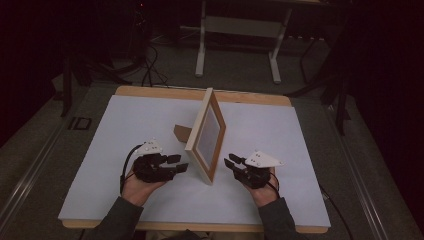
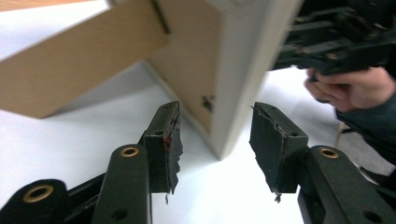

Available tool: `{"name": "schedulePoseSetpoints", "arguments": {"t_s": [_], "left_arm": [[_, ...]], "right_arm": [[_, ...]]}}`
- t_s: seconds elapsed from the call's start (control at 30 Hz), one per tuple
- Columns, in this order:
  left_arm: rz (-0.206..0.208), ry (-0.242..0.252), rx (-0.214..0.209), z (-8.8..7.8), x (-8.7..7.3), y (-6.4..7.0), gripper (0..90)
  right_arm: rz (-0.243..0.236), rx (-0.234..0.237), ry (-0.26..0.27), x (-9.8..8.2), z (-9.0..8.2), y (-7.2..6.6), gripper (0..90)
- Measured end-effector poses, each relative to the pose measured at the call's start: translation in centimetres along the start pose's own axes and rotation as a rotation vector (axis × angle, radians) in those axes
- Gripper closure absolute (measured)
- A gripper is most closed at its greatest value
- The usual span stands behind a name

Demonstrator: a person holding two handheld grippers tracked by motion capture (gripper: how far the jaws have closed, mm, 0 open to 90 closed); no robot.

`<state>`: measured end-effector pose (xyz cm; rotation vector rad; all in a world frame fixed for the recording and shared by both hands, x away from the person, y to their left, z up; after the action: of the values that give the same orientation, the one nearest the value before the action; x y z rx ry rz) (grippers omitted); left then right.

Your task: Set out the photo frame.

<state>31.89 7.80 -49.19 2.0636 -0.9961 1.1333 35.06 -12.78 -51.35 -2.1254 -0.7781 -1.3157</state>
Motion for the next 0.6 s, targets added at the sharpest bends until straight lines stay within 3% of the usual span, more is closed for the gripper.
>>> {"name": "schedulePoseSetpoints", "arguments": {"t_s": [0.1, 0.3, 0.53, 0.6], "left_arm": [[0.008, 0.01, -0.009, 0.6, 0.4, 0.9, 49.6], [0.002, 0.029, 0.014, 1.7, 1.6, 1.4, 43.3], [-0.017, 0.025, 0.033, 3.3, 2.2, 1.7, 44.1], [-0.026, 0.024, 0.061, 3.6, 2.3, 1.6, 44.6]], "right_arm": [[0.001, 0.0, 0.001, 0.0, 0.0, -0.1, 70.7], [0.004, -0.004, 0.004, 0.1, 0.0, 0.1, 69.9], [0.009, -0.012, 0.008, 0.2, -0.2, 0.6, 69.5], [0.012, -0.017, 0.01, 0.3, -0.2, 0.7, 69.4]]}}
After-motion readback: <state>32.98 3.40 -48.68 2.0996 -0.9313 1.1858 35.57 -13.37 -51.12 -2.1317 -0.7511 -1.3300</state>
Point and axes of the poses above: each handheld gripper's, and its own axes: z roughly forward along the jaws, x roughly out of its top, y roughly to its right, the point moved 8 cm from there along z, roughly forward along the jaws, and after that the axes turned 9 degrees about z, right-handed, at the moved point
